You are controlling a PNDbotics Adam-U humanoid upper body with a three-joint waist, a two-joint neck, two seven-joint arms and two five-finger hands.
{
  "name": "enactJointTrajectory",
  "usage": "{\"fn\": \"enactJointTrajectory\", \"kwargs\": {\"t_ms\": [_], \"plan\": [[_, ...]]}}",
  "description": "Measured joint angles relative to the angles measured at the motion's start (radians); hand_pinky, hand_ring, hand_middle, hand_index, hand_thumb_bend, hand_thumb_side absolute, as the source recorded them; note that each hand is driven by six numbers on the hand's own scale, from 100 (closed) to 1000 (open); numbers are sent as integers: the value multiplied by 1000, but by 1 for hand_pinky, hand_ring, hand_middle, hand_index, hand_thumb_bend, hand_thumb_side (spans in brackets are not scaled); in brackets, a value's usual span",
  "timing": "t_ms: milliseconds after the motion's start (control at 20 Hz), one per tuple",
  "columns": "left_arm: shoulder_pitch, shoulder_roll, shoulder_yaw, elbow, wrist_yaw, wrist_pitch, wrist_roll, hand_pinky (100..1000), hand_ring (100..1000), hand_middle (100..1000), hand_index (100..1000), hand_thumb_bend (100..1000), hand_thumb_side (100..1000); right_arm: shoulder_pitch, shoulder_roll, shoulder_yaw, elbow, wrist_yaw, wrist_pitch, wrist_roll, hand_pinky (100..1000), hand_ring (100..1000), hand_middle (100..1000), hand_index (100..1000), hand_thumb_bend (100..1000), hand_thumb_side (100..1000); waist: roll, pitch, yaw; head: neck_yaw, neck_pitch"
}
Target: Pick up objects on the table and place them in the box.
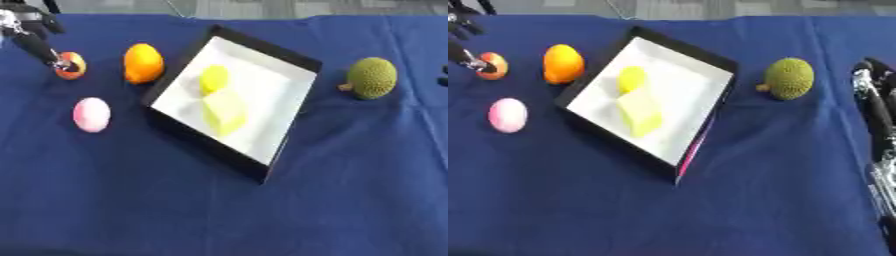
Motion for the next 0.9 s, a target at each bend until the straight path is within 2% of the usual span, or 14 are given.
{"fn": "enactJointTrajectory", "kwargs": {"t_ms": [600,900], "plan": [[-7,-18,16,57,-64,39,50,840,891,876,895,519,111,-16,8,1,0,-5,2,3,983,846,805,899,100,733,0,10,-13,6,0],[-9,-31,31,92,-115,77,86,813,867,845,868,427,100,-17,14,5,0,-5,3,6,984,846,805,899,100,734,-6,16,-16,11,0]]}}
